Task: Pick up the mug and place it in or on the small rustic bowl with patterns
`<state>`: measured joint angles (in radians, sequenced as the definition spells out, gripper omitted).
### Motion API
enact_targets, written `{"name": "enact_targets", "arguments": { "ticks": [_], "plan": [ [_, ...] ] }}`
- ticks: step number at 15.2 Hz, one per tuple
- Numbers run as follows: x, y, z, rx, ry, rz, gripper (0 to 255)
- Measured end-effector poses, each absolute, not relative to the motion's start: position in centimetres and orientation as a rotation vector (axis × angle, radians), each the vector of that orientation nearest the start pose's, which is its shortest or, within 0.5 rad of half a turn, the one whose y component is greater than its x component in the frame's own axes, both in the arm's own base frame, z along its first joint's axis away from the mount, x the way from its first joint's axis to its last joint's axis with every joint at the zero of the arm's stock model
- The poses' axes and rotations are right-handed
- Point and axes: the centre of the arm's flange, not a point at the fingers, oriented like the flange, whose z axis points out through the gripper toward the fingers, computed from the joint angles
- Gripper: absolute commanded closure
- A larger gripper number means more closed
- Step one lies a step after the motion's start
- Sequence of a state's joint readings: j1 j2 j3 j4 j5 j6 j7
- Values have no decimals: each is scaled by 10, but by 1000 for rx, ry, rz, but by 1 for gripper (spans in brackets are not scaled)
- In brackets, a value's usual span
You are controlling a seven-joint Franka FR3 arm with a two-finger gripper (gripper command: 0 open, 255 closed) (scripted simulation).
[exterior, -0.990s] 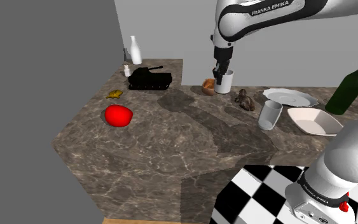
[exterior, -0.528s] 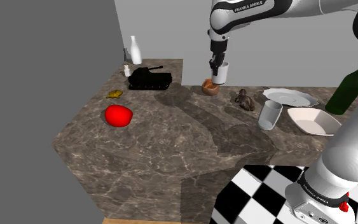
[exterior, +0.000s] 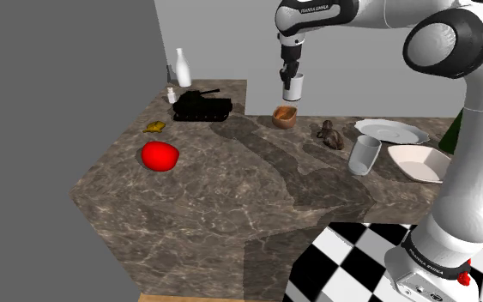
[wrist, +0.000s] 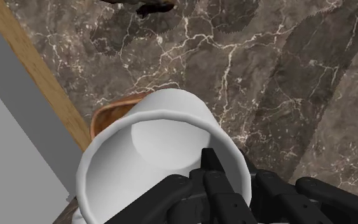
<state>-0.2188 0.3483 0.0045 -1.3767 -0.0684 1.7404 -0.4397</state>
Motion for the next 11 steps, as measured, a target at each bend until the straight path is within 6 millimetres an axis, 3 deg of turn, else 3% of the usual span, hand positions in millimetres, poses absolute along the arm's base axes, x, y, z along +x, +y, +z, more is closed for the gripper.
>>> {"name": "enact_targets", "arguments": {
  "ticks": [5,11],
  "plan": [
    [696,-188,521,-3187,-378,11,255],
    [705,-193,496,-3187,-379,11,255]
  ]
}}
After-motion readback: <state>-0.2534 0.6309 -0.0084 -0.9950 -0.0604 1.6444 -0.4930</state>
